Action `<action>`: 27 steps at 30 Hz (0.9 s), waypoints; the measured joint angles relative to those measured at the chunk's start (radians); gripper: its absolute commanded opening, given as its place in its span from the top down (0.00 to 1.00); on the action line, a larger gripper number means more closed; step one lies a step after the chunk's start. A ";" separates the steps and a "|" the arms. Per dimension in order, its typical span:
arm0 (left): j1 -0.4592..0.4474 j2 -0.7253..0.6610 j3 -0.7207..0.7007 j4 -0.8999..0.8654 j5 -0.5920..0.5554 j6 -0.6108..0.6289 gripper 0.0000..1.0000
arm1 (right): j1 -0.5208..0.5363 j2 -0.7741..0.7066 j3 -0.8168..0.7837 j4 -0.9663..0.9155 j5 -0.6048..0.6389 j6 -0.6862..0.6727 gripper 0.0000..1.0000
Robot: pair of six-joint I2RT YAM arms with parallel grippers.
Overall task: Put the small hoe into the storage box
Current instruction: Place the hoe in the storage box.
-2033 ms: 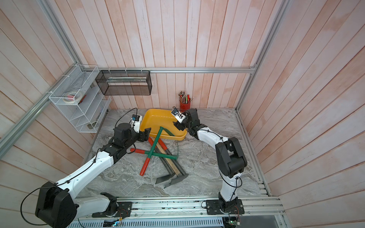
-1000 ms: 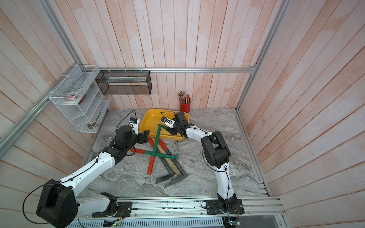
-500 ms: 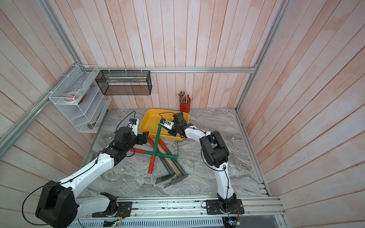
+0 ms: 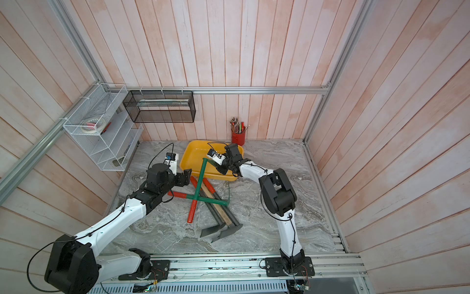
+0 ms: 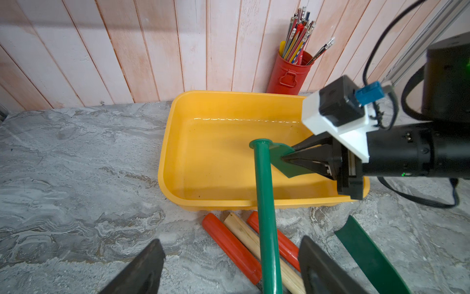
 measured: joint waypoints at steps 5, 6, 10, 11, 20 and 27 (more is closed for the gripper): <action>0.000 -0.003 0.000 0.000 0.007 0.000 0.15 | -0.053 -0.042 0.000 0.053 0.003 0.100 1.00; 0.000 -0.003 0.000 0.000 0.007 0.000 0.15 | -0.065 -0.050 0.000 0.065 0.007 0.126 1.00; 0.000 -0.009 0.000 0.000 0.007 0.000 0.15 | -0.093 -0.059 0.048 0.056 0.071 0.239 1.00; 0.000 -0.013 0.000 0.000 0.007 0.000 0.15 | -0.094 -0.059 0.066 0.042 0.090 0.265 1.00; 0.000 -0.048 0.000 0.004 0.006 0.000 0.15 | -0.090 -0.056 0.333 -0.169 0.264 0.616 1.00; 0.000 -0.047 -0.008 0.032 0.007 -0.019 0.15 | -0.082 -0.001 0.471 -0.401 0.385 0.874 1.00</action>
